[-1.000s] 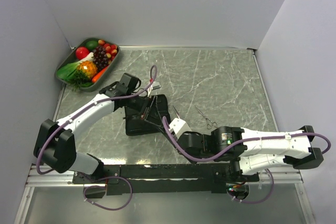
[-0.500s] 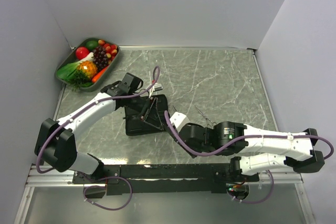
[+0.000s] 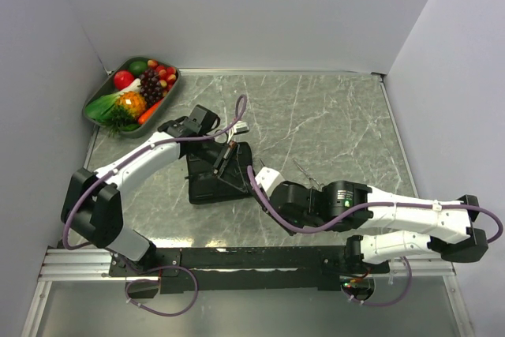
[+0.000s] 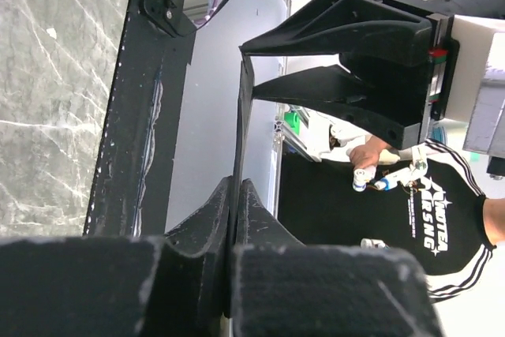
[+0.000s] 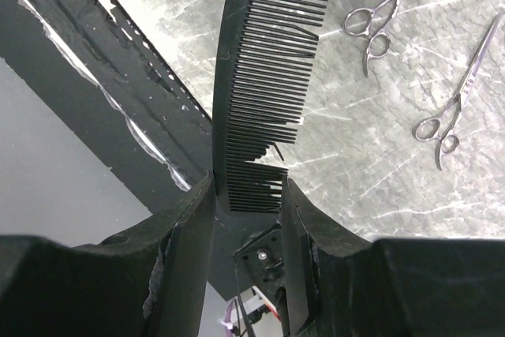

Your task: Sort the hair-cutting tools

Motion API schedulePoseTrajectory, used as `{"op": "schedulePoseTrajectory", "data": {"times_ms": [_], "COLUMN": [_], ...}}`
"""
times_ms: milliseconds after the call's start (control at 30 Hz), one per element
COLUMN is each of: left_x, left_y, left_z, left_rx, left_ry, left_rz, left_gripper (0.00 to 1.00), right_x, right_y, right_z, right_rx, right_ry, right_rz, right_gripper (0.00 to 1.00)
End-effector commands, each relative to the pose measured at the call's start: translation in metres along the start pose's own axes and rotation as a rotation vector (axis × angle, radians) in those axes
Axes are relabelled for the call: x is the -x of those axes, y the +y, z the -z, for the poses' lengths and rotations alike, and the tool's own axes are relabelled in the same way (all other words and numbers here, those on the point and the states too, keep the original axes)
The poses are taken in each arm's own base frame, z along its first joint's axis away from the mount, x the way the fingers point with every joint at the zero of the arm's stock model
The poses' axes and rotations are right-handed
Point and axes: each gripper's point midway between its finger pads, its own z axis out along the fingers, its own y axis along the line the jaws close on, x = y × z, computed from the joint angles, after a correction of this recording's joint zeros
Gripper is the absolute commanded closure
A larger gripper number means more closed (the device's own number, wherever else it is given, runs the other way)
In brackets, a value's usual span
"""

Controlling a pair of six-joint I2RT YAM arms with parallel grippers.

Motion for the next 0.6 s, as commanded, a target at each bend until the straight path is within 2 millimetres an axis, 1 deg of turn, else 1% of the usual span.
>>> {"op": "schedulePoseTrajectory", "data": {"times_ms": [0, 33, 67, 100, 133, 200, 233, 267, 300, 333, 400, 433, 467, 500, 533, 567], "left_x": [0.008, 0.009, 0.010, 0.012, 0.012, 0.018, 0.018, 0.020, 0.028, 0.026, 0.031, 0.031, 0.032, 0.034, 0.033, 0.035], "left_y": [-0.008, -0.008, -0.007, -0.004, -0.004, -0.001, -0.002, -0.002, -0.002, 0.001, 0.005, 0.010, 0.012, 0.016, 0.018, 0.021], "left_z": [0.000, 0.000, 0.000, 0.000, 0.000, 0.000, 0.001, 0.002, 0.002, 0.004, 0.008, 0.011, 0.014, 0.020, 0.025, 0.034], "left_rx": [-0.027, -0.021, -0.011, 0.012, 0.016, 0.049, 0.053, 0.067, 0.077, 0.097, 0.119, 0.137, 0.143, 0.156, 0.165, 0.175], "left_ry": [0.001, -0.001, -0.005, -0.011, -0.015, -0.040, -0.052, -0.070, -0.101, -0.121, -0.166, -0.197, -0.219, -0.249, -0.277, -0.314], "left_rz": [-0.093, -0.096, -0.094, -0.095, -0.096, -0.107, -0.117, -0.102, -0.141, -0.137, -0.118, -0.129, -0.108, -0.099, -0.113, -0.100], "left_gripper": [0.99, 0.99, 0.99, 0.99, 0.99, 0.99, 0.99, 0.99, 0.99, 0.99, 0.99, 0.99, 0.99, 0.99, 0.99, 0.99], "right_x": [0.012, 0.012, 0.012, 0.014, 0.016, 0.021, 0.028, 0.032, 0.039, 0.047, 0.066, 0.079, 0.087, 0.100, 0.108, 0.121], "right_y": [0.000, -0.002, -0.002, -0.004, -0.006, -0.013, -0.023, -0.028, -0.032, -0.044, -0.053, -0.054, -0.064, -0.066, -0.065, -0.074], "right_z": [0.007, 0.007, 0.006, 0.007, 0.009, 0.010, 0.010, 0.010, 0.011, 0.006, 0.006, 0.001, -0.002, 0.000, -0.009, -0.011], "right_rx": [0.032, 0.029, 0.029, 0.025, 0.029, 0.024, 0.003, -0.003, -0.004, -0.026, -0.034, -0.018, -0.029, -0.014, 0.013, 0.022], "right_ry": [-0.067, -0.069, -0.067, -0.074, -0.088, -0.109, -0.129, -0.139, -0.157, -0.164, -0.204, -0.221, -0.231, -0.258, -0.252, -0.283], "right_rz": [-0.001, -0.003, -0.003, -0.019, -0.035, -0.078, -0.125, -0.151, -0.175, -0.225, -0.276, -0.299, -0.348, -0.372, -0.390, -0.449], "right_gripper": [0.73, 0.73, 0.68, 0.65, 0.56, 0.51, 0.44, 0.41, 0.41, 0.41, 0.39, 0.37, 0.37, 0.37, 0.37, 0.37]}}
